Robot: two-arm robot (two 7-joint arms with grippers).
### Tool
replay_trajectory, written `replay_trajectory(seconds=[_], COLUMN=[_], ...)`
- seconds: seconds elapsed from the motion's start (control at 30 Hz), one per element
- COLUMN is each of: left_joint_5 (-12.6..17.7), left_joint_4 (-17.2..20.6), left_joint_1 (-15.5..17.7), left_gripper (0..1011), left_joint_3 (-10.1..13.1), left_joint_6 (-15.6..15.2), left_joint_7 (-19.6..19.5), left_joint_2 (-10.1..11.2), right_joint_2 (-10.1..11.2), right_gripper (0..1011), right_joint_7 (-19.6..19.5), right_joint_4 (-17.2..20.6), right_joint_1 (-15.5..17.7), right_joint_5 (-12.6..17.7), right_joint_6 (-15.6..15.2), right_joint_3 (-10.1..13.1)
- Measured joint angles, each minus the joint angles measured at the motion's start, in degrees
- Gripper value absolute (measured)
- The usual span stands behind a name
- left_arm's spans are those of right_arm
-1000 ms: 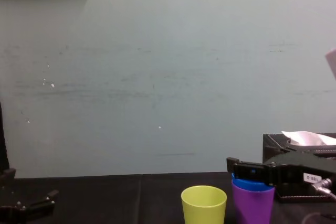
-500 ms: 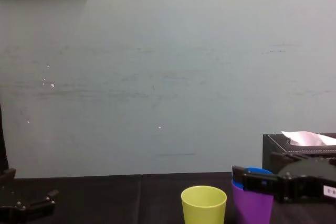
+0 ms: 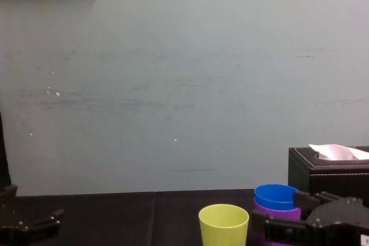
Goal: Stack the three plastic cups sequentially using one hand.
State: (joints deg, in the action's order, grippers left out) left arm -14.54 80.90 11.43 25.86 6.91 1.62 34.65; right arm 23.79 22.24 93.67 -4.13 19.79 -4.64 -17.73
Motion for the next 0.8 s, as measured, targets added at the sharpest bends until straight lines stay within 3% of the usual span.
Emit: replay_trajectory(seconds=[0.8], left_joint_5=[0.00], left_joint_4=[0.00], left_joint_1=[0.00], left_gripper=[1011], left_joint_3=[0.00], left_joint_6=[0.00], left_joint_7=[0.00], left_joint_2=[0.00], right_joint_2=[-0.23], right_gripper=[1000], right_joint_7=[-0.63], right_joint_4=[-2.07], right_joint_1=[0.48], right_joint_5=[-1.84], right_joint_6=[1.53], right_joint_3=[-2.57])
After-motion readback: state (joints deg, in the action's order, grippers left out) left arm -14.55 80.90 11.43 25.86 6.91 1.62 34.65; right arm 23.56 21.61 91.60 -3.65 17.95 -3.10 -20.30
